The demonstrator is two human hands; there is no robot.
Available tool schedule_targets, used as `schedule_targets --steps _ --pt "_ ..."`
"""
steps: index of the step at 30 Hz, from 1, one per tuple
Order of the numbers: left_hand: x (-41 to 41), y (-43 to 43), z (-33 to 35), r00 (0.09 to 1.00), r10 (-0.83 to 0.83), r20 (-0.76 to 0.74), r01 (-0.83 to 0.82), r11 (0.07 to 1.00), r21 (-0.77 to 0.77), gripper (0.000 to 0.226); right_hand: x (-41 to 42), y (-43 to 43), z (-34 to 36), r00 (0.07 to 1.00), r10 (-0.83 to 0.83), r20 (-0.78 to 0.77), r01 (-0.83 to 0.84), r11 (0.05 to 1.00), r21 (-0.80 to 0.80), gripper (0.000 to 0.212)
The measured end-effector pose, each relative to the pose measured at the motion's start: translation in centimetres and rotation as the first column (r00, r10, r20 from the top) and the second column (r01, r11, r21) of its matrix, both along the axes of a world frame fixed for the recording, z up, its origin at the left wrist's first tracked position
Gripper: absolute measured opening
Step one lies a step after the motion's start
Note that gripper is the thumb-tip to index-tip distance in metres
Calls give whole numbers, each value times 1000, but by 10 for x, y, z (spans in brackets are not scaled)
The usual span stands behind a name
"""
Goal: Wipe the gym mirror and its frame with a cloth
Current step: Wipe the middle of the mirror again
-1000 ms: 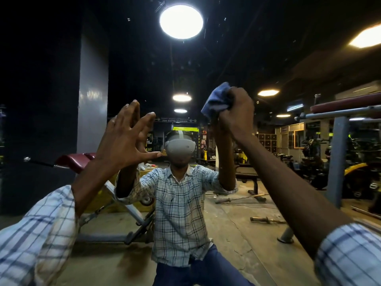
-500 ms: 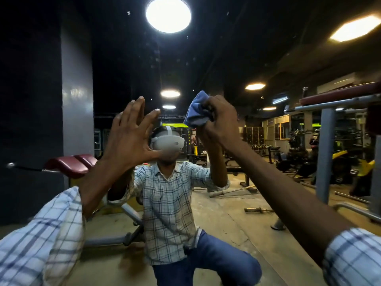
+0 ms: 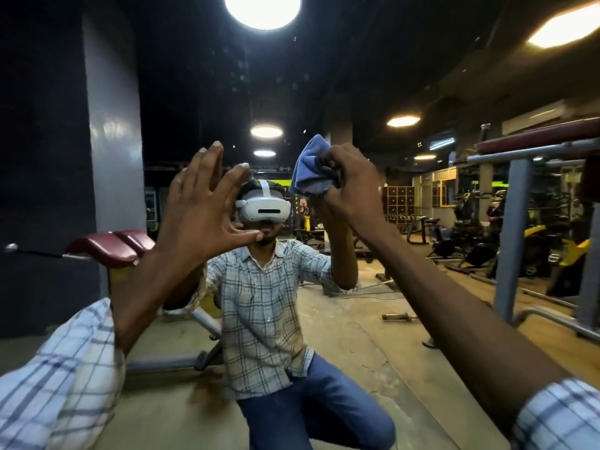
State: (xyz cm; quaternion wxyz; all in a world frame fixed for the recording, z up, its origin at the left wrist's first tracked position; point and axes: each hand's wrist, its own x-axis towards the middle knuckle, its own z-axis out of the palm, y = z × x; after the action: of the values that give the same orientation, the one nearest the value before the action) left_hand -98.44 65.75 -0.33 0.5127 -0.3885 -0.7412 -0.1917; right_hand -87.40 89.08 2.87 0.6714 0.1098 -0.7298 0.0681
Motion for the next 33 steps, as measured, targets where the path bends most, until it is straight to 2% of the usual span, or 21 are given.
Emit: schedule_targets --steps 4,8,11,17,22,23,25,26,27,28,31,33 --pt "5 2 0 999 5 41 -5 1000 1 117 4 1 -2 999 31 -27 -31 1000 2 28" --pt "9 2 0 998 29 56 -29 999 -14 119 4 -3 1 997 64 -42 -65 998 -25 37" --pt "11 2 -1 996 46 74 -46 999 -9 120 -1 1 -3 995 93 -32 -94 995 -35 14" --pt "12 6 0 994 54 100 -53 999 -14 119 -2 14 2 993 111 45 -114 991 70 22" --pt "10 5 2 994 63 93 -61 998 -24 121 4 19 12 993 91 72 -97 991 90 26" --pt "10 5 2 994 67 92 -64 998 -27 120 7 21 18 996 89 18 -90 995 42 27" --pt "12 5 2 993 72 89 -69 997 -31 119 15 25 36 989 74 -131 -96 981 -171 29" --pt "12 5 3 993 76 88 -73 997 -33 119 16 25 43 984 74 -165 -116 957 -267 29" --pt "12 4 2 993 83 87 -80 996 -35 119 14 22 45 984 83 -158 -126 948 -291 30" --pt "12 4 1 992 87 86 -84 996 -36 119 11 15 39 990 93 -107 -116 964 -237 30" --pt "11 4 0 992 91 83 -89 995 -38 118 7 8 24 991 87 104 -93 994 53 25" --pt "9 3 1 994 87 71 -84 995 -46 118 12 12 38 993 50 106 -56 997 60 29"
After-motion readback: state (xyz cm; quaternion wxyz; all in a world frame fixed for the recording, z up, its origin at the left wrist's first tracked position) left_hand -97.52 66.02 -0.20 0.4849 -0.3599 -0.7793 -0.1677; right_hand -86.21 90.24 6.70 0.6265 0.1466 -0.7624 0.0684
